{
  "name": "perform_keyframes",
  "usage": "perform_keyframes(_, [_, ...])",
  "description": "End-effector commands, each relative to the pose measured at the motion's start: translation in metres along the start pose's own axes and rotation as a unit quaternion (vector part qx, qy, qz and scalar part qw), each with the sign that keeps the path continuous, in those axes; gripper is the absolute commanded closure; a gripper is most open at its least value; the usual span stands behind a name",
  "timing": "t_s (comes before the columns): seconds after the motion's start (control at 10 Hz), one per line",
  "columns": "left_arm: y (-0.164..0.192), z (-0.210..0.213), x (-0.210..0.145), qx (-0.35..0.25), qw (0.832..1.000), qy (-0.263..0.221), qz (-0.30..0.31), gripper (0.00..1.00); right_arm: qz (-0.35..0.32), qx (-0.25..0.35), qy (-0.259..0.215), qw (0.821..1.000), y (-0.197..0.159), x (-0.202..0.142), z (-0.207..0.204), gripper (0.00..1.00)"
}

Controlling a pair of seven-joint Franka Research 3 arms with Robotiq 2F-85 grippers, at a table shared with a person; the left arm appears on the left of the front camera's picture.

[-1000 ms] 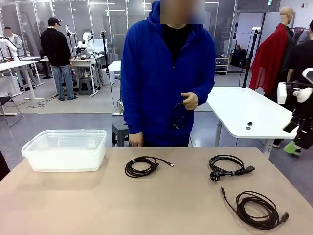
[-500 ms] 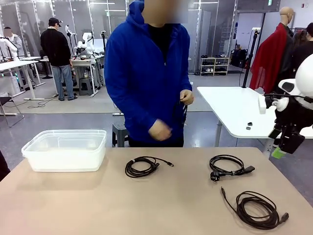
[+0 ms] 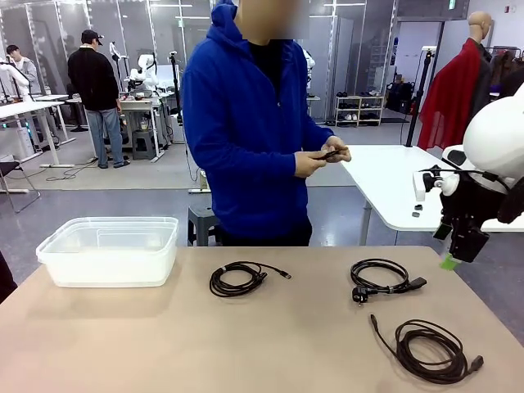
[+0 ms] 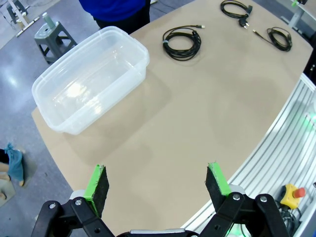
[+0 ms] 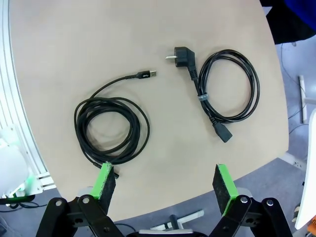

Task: Organize and store the cables.
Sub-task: Place the Power Cable into the Organizing box.

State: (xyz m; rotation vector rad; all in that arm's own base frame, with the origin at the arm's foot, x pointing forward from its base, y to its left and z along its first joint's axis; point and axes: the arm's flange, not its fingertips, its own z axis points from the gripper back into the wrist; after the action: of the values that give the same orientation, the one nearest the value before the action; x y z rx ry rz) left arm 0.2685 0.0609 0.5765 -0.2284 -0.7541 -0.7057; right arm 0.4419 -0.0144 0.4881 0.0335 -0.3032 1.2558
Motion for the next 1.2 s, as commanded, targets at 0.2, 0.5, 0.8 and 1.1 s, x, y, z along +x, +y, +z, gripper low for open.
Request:
perform_keyframes(0.2, [0.000, 0.001, 0.000, 0.000, 1.000, -0.001, -0.001, 0.00, -0.006, -0.014, -0.030, 0.999, -0.035, 0.013, -0.033, 0.00])
perform_keyframes(0.5, [0.000, 0.001, 0.000, 0.000, 1.000, -0.001, -0.001, 0.00, -0.047, -0.023, -0.049, 0.997, -0.059, 0.017, -0.065, 0.00])
perform_keyframes(0.8, [0.000, 0.001, 0.000, 0.000, 1.000, -0.001, -0.001, 0.00, -0.041, -0.012, -0.040, 0.998, -0.063, 0.013, -0.100, 0.00])
perform_keyframes(1.1, [0.000, 0.001, 0.000, 0.000, 1.000, -0.001, -0.001, 0.00, -0.044, -0.008, -0.045, 0.998, -0.060, 0.011, -0.114, 0.00])
